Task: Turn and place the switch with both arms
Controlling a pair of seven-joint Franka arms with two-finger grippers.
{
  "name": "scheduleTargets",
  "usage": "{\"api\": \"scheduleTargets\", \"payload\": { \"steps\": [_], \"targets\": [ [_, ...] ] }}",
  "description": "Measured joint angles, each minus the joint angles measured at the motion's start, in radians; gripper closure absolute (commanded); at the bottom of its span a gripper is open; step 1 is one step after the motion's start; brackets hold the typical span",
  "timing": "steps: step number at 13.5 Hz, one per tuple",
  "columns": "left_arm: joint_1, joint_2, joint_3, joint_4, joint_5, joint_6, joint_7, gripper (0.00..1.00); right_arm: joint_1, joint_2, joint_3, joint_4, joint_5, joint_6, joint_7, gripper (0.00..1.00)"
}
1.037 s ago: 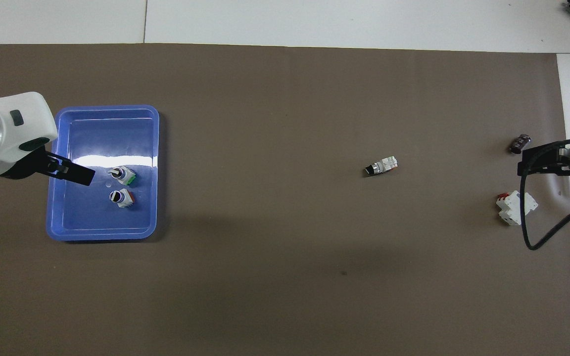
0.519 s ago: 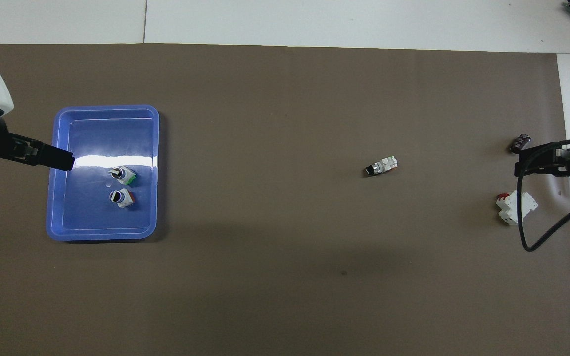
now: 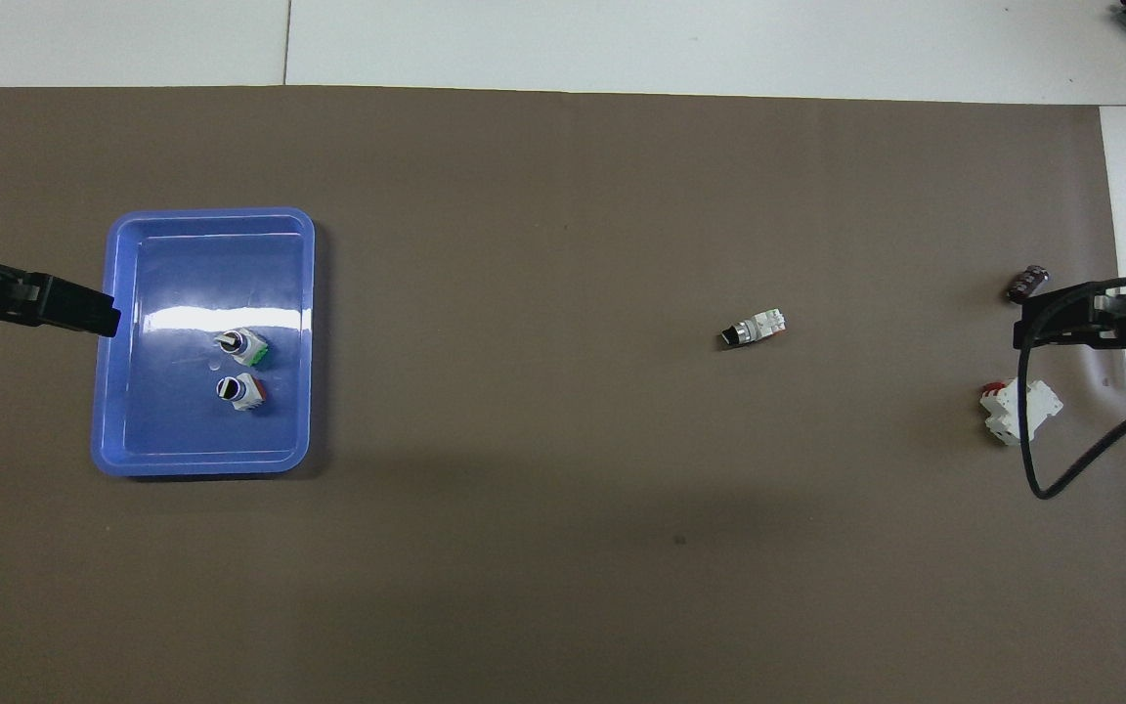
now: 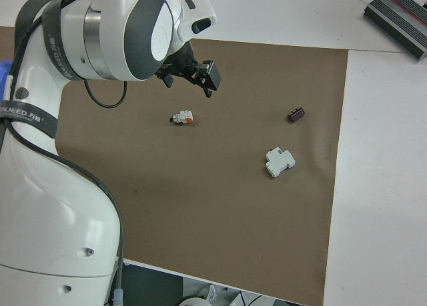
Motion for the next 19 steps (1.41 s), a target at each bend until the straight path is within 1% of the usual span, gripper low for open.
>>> {"api": "scheduleTargets", "payload": {
  "steps": [5, 19],
  "targets": [
    [0.0, -0.006, 0.0, 0.0, 0.0, -0.042, -0.034, 0.0, 0.0, 0.0, 0.0, 0.0, 0.0, 0.0, 0.0, 0.0],
    [0.0, -0.017, -0.003, 0.0, 0.0, -0.097, -0.041, 0.0, 0.0, 0.0, 0.0, 0.0, 0.0, 0.0, 0.0, 0.0]
  ]
}}
